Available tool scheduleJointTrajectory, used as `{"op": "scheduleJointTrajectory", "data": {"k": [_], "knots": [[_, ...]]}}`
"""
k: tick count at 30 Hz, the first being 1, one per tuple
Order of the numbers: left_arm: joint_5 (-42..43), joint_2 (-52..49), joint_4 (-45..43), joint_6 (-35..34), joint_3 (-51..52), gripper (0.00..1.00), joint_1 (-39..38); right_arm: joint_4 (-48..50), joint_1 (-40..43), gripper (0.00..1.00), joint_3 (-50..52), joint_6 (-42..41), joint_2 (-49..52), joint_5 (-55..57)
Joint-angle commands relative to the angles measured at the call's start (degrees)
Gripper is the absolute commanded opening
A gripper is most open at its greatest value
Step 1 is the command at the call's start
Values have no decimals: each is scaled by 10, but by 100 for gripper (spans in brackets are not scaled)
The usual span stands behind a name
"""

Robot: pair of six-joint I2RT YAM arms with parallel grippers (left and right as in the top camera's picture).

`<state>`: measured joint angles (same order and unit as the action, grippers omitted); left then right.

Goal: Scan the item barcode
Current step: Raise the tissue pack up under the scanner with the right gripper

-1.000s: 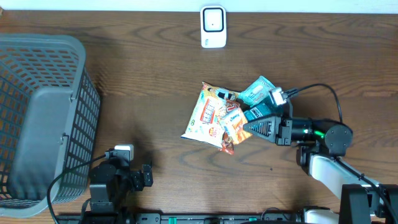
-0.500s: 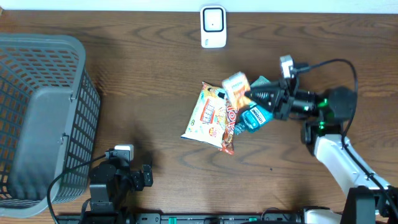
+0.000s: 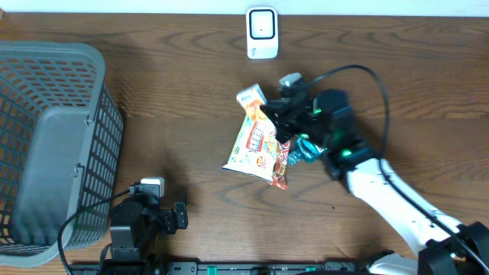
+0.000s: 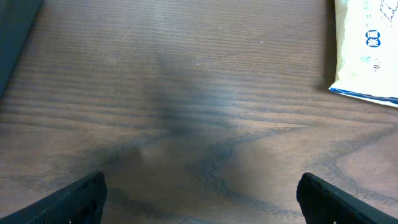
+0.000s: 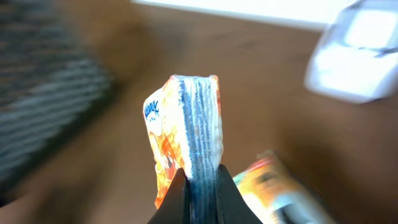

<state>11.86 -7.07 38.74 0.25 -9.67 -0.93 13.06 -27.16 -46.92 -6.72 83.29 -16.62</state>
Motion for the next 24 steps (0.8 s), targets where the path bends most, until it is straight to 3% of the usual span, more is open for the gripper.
{"op": "scheduleJointTrajectory", "data": {"k": [1, 6, 17, 24], "knots": [[1, 1, 7, 6, 3, 98, 0, 40, -40, 1, -35, 83, 30, 343], [1, 1, 8, 6, 3, 98, 0, 75, -30, 1, -91, 132, 120, 376], [1, 1, 8, 6, 3, 98, 0, -57, -16, 1, -408, 177, 328, 373], [1, 1, 8, 6, 3, 98, 0, -103, 4, 1, -551, 200, 446, 378]]}}
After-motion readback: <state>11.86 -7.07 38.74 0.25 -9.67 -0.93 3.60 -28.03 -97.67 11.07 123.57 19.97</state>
